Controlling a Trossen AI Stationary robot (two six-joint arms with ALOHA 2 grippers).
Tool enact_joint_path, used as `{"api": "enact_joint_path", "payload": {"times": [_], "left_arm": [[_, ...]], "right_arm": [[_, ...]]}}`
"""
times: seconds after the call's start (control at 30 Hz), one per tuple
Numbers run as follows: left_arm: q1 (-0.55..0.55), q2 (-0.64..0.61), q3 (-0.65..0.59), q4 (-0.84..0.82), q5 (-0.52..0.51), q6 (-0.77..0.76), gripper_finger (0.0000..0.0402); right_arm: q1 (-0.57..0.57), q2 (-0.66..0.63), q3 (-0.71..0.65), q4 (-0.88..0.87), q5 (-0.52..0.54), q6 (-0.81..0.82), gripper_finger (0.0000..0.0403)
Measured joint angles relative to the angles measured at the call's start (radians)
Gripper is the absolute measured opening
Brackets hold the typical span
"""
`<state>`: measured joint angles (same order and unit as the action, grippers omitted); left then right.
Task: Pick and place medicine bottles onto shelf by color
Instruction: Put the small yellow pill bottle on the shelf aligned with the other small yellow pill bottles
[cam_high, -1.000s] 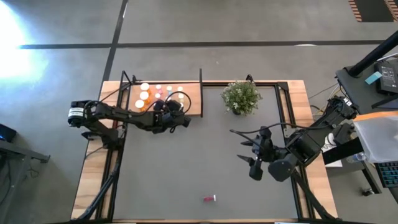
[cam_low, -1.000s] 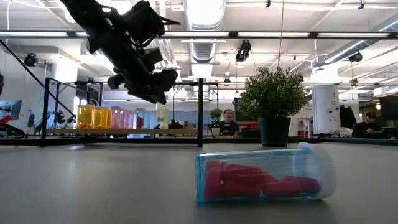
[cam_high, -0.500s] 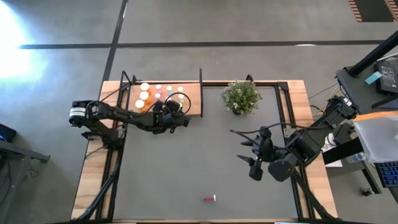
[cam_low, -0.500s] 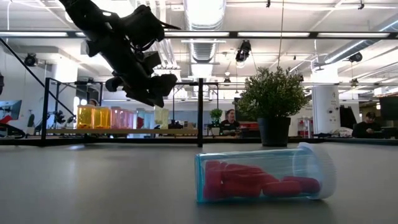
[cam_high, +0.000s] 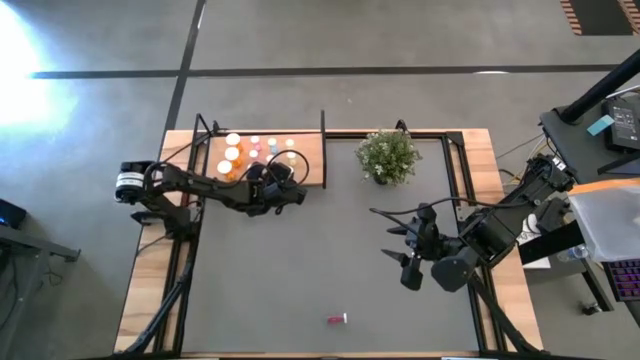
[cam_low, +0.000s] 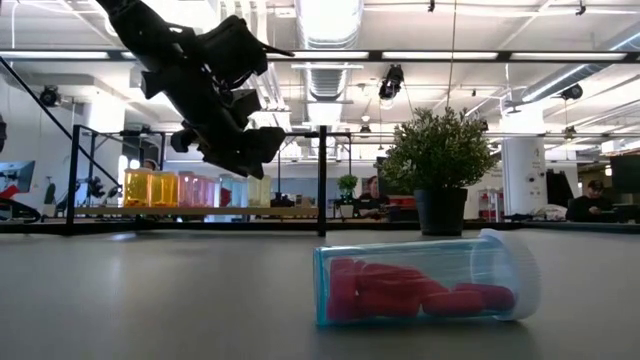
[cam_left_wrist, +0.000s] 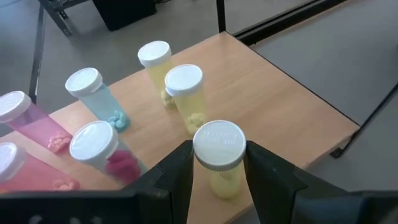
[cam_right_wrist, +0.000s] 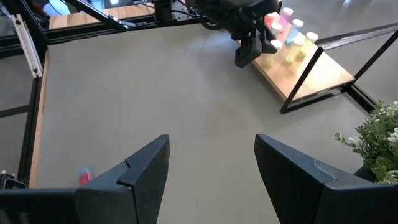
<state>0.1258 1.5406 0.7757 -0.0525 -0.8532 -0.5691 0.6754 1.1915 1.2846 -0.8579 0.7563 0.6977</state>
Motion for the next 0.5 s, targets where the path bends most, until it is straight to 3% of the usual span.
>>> {"api": "enact_joint_path", "payload": {"times": [0.5], "left_arm": [[0.012,0.000,0.000,0.045,0.014,0.009,0.0120]], "right_arm": [[0.000,0.000,0.000,-0.001,0.000,-0.002,0.0226]]}}
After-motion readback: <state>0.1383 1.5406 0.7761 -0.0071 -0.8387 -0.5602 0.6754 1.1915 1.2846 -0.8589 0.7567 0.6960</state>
